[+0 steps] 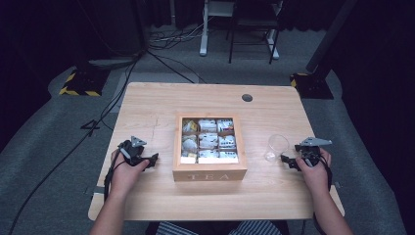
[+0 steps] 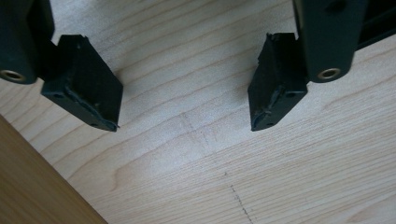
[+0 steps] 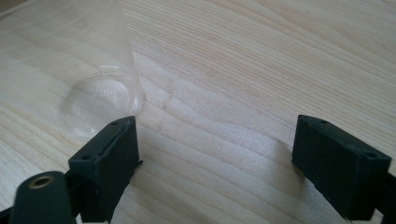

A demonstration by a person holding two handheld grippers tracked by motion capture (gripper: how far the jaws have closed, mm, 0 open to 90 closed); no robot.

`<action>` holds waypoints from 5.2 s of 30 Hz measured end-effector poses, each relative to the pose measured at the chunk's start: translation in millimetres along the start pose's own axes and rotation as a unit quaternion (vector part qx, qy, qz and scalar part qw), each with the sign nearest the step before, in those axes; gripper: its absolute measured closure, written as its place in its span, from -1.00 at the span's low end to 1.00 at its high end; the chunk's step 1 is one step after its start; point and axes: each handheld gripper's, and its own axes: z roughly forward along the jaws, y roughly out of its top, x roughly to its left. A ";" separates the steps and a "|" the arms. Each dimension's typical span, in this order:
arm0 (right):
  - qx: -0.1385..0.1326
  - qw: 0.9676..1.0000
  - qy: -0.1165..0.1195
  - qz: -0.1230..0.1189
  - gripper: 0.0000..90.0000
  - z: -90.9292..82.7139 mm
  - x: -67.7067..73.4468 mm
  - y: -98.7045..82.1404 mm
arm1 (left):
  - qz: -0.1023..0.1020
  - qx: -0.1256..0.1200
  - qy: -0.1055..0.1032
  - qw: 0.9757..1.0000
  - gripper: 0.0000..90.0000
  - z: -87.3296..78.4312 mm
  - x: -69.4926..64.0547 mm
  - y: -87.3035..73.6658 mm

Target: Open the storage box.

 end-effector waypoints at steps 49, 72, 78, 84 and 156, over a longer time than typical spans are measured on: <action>0.000 1.000 -0.001 -0.001 -0.67 -0.1 0.0 -0.1 | 0.127 -0.013 -0.112 0.985 -0.54 -69.6 -85.1 41.5; 0.000 1.000 0.000 0.000 -0.66 0.0 0.1 0.0 | 0.154 0.042 -0.143 0.977 -0.45 -52.0 -99.4 31.0; 0.000 1.000 0.000 0.000 -0.66 0.0 0.1 0.0 | 0.176 0.054 -0.126 0.975 -0.34 -53.9 -103.3 32.0; 0.000 1.000 0.000 0.000 -0.66 0.0 0.1 0.0 | 0.174 0.052 -0.126 0.975 -0.23 -55.7 -103.4 31.9; -0.001 1.000 0.001 -0.005 -0.65 -2.0 2.9 -1.7 | 0.124 -0.156 -0.080 0.977 -0.06 -89.9 -88.9 91.3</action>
